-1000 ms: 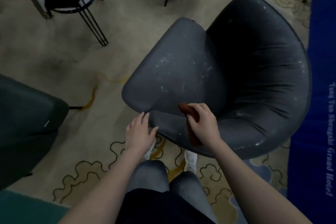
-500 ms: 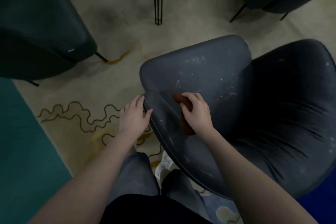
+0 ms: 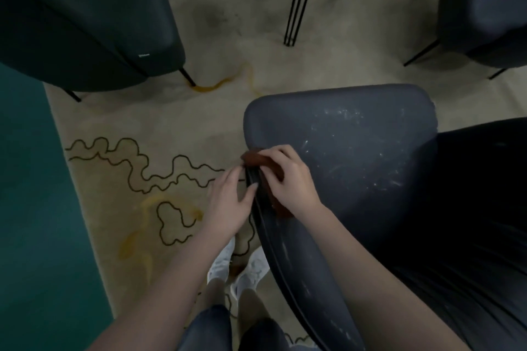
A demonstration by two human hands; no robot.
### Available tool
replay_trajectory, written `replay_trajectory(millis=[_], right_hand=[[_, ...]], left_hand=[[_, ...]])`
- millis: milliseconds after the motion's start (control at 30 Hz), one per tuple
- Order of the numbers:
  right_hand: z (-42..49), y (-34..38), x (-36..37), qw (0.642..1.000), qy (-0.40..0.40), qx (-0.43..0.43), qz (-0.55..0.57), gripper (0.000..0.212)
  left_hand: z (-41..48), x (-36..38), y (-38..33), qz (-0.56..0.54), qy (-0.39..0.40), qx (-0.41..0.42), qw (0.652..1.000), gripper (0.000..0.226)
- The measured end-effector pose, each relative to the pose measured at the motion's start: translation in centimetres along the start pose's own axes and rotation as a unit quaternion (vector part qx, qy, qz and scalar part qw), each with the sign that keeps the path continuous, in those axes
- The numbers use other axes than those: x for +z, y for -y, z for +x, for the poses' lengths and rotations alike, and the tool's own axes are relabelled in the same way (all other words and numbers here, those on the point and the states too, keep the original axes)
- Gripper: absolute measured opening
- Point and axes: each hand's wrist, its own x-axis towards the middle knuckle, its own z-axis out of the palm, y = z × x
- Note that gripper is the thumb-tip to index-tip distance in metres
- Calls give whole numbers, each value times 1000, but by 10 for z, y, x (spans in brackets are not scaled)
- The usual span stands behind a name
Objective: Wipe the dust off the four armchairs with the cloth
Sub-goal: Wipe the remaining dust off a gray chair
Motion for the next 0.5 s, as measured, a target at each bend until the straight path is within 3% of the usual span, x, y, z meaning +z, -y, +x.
replay_trajectory(millis=[233,500], right_hand=[[-14,-26,0,991,-56,118,34,24],[2,8,8,998,-33,36,28,27]], left_hand=[[2,9,9,-83,-5,-22,996,55],[3,9,11,-108,-20,1,994,48]])
